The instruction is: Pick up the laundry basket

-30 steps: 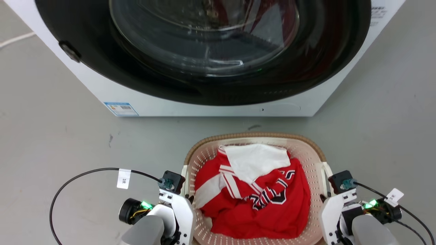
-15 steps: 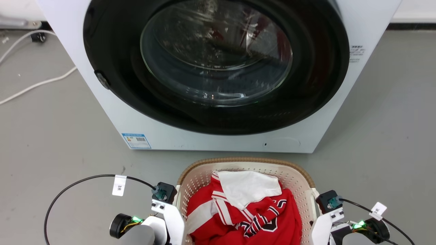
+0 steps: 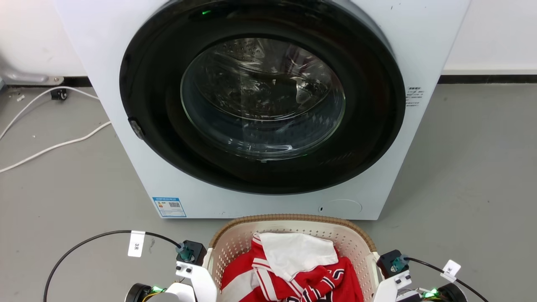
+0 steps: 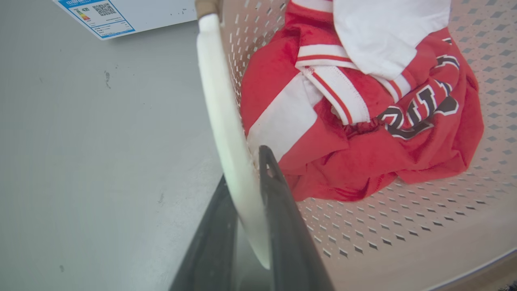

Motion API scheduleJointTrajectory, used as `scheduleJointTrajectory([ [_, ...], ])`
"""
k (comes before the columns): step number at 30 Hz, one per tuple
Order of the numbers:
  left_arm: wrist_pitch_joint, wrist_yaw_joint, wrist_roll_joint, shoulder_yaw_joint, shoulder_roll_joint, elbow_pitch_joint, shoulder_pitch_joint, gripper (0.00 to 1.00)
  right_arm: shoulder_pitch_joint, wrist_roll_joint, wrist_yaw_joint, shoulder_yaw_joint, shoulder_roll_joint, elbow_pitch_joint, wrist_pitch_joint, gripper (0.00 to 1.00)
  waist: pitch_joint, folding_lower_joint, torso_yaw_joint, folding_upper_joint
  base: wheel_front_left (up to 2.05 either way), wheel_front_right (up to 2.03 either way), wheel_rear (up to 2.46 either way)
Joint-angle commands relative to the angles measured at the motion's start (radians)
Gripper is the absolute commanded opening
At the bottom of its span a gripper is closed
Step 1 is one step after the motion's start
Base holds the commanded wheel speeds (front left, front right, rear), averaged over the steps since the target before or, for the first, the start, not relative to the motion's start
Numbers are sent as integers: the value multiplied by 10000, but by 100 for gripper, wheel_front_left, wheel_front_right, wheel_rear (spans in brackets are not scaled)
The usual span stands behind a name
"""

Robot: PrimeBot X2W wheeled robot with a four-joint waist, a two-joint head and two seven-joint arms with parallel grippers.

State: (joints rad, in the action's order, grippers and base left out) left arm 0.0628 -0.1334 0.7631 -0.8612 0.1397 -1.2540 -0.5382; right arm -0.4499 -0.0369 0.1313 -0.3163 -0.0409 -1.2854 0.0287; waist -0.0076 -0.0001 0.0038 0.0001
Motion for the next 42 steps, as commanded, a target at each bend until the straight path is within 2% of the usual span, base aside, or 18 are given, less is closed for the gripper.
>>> scheduleJointTrajectory([
  [1,10,67,65,-5,244,-93,9,0,126,-130,-10,-182,-171,-3,118,0,-98,1,-55,-1,0,0,0],
  [17,668,59,376,-458,146,-194,93,0,192,-1800,-9,-1673,-152,61,692,0,-573,1,-123,-1,0,0,0],
  [42,1250,56,828,-1102,262,-146,-44,0,220,-3201,-7,-2704,-222,-11,1175,0,-666,1,28,-1,0,0,0],
])
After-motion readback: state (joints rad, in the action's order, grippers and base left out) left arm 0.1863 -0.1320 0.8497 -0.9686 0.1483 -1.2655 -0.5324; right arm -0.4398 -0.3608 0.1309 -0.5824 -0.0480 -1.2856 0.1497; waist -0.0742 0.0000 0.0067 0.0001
